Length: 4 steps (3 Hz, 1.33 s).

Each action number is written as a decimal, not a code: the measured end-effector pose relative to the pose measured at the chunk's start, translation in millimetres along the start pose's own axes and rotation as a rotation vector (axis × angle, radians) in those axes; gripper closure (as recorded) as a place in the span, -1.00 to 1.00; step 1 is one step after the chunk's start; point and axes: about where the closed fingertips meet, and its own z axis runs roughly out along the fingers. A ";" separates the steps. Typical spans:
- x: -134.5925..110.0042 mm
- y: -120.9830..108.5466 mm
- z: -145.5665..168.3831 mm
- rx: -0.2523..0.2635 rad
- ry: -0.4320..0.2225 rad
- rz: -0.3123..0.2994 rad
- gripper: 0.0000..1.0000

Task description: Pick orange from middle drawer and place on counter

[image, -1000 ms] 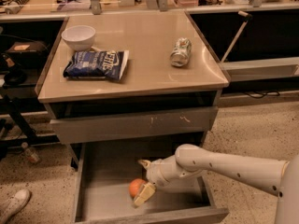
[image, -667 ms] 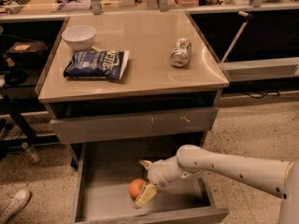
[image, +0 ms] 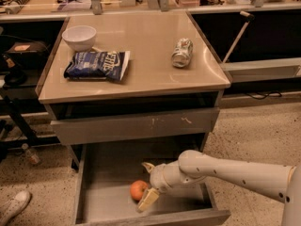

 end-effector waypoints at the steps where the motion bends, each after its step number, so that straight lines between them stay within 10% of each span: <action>1: 0.0 -0.1 0.1 0.000 0.000 0.000 -1.00; 4: 24.1 -8.9 27.3 0.001 -0.006 0.003 -1.00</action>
Offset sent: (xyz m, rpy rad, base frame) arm 0.0140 0.0044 -0.0108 -0.0307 -0.0480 0.0266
